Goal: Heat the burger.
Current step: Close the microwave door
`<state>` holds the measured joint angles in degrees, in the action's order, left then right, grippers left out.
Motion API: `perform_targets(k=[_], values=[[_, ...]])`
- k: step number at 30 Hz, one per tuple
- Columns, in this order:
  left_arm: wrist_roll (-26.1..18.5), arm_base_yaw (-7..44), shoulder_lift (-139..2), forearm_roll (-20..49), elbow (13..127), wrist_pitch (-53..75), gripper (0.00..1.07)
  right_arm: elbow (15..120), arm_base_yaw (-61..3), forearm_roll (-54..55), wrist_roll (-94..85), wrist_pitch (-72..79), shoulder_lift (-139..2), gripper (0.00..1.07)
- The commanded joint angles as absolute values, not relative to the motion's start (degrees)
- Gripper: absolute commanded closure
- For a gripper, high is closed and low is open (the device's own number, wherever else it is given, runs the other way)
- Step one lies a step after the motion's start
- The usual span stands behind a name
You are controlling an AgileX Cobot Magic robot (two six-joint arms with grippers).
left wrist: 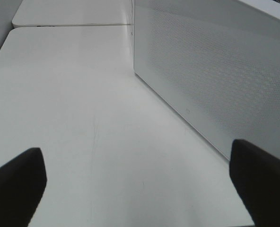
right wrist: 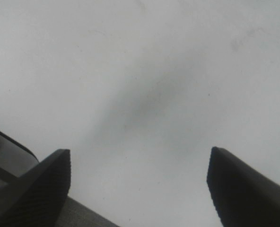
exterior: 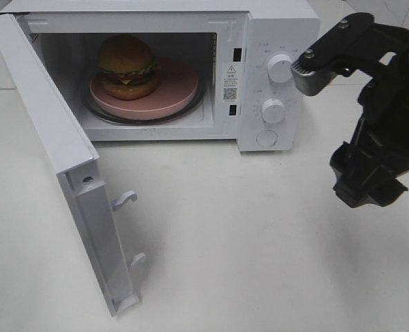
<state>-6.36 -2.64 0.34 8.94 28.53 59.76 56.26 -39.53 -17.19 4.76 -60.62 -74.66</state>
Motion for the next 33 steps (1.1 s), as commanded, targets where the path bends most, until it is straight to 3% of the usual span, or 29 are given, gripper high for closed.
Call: perform_targets(k=[1,8,18,21,25,33], values=[[-5.96,-2.35,1.55,9.11,28.48,59.47,0.03,56.04,-39.3,-17.13,6.36,-64.0,-72.99,0.31],[-5.96,-2.35,1.55,9.11,28.48,59.47,0.03,55.86,-39.3,-15.76,6.99,-67.61,-65.66,0.31],[-5.96,-2.35,1.55,9.11,28.48,59.47,0.03,47.27,-39.25,-14.21,8.42,-67.21,-51.85,0.31],[-5.96,-2.35,1.55,9.11,28.48,59.47,0.03,45.09,-36.33,-12.95,8.94,-67.21,-48.36,0.31],[-5.96,-2.35,1.55,9.11,28.48,59.47,0.03,42.0,-27.56,-10.89,7.96,-66.46,-42.17,0.31],[-5.96,-2.35,1.55,9.11,28.48,59.47,0.03,38.04,-19.19,-10.77,8.08,-66.06,-28.99,0.31]])
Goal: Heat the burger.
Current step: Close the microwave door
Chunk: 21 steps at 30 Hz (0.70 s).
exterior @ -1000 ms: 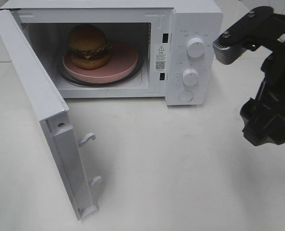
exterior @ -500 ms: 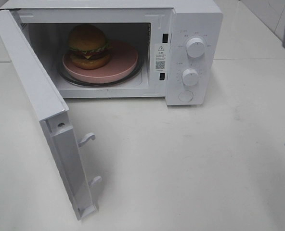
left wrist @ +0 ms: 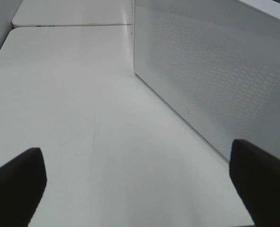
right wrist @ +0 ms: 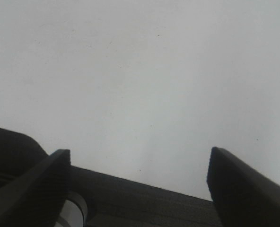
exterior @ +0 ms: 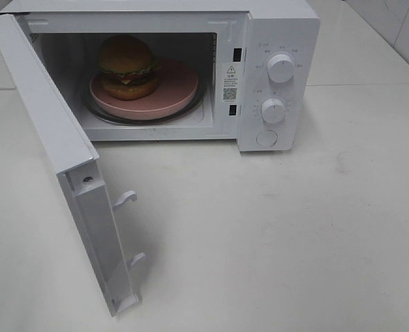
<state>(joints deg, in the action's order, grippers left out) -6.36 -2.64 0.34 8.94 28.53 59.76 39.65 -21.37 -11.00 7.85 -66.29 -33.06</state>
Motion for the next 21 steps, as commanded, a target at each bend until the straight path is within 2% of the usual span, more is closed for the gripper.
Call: perform_targets(k=[1,9,21], values=[[-5.96,-2.35,1.55,9.11,28.48,59.47,0.03,37.18,-18.51,-10.77,8.08,-65.89,-27.16,0.31],[-5.96,-2.35,1.55,9.11,28.48,59.47,0.03,31.05,-12.83,-10.14,7.96,-64.29,-13.75,0.31],[-5.96,-2.35,1.55,9.11,28.48,59.47,0.03,28.99,-7.96,-9.11,7.39,-59.47,0.06,0.31]])
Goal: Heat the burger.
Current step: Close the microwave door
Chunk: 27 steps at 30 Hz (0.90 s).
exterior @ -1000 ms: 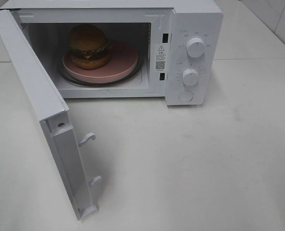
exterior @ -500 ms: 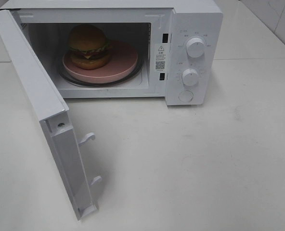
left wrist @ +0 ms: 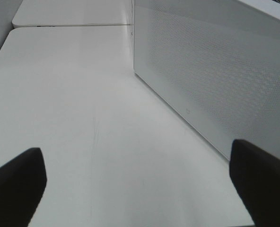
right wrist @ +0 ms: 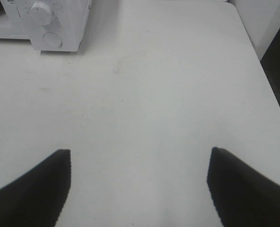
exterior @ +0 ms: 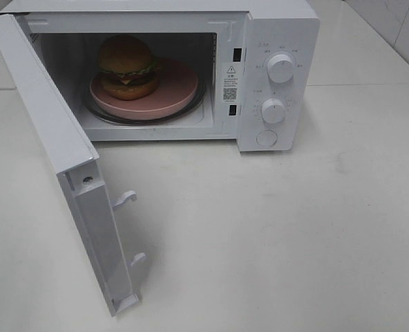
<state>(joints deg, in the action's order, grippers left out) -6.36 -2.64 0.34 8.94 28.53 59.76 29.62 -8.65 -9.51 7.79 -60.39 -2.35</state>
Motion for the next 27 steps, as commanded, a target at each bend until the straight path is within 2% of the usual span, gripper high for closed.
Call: perform_targets(k=[1,27], values=[[-5.96,-2.35,1.55,9.11,28.48,59.47,0.03,28.99,-7.96,-9.11,7.39,-59.47,0.06,0.31],[-6.02,-2.35,1.49,9.17,28.48,59.47,0.03,28.99,-7.96,-8.31,6.36,-59.42,1.78,0.31]])
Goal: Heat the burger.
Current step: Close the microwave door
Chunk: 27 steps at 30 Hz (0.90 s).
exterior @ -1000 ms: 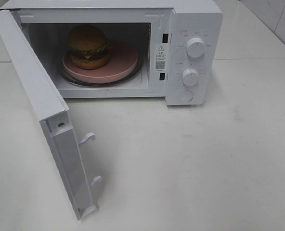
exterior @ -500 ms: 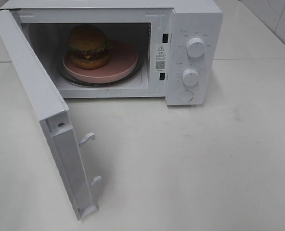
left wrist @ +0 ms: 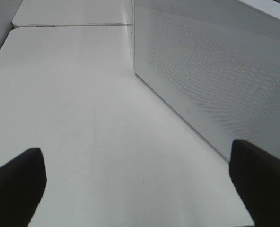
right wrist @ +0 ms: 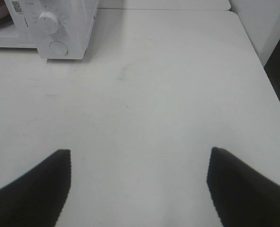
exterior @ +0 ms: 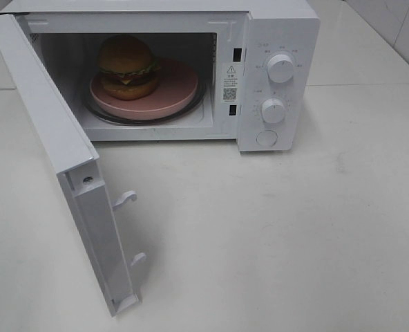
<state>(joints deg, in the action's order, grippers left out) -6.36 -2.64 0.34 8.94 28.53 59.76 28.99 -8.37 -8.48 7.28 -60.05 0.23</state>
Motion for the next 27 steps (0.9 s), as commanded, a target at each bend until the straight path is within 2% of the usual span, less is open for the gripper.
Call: perform_targets(k=[1,27], values=[[-6.02,-2.35,1.49,9.17,28.48,59.47,0.03,28.99,-7.96,-8.31,6.36,-59.42,1.78,0.31],[-5.84,-2.35,1.49,9.22,28.48,59.47,0.03,28.99,-7.96,-8.31,6.36,-59.42,1.78,0.31]])
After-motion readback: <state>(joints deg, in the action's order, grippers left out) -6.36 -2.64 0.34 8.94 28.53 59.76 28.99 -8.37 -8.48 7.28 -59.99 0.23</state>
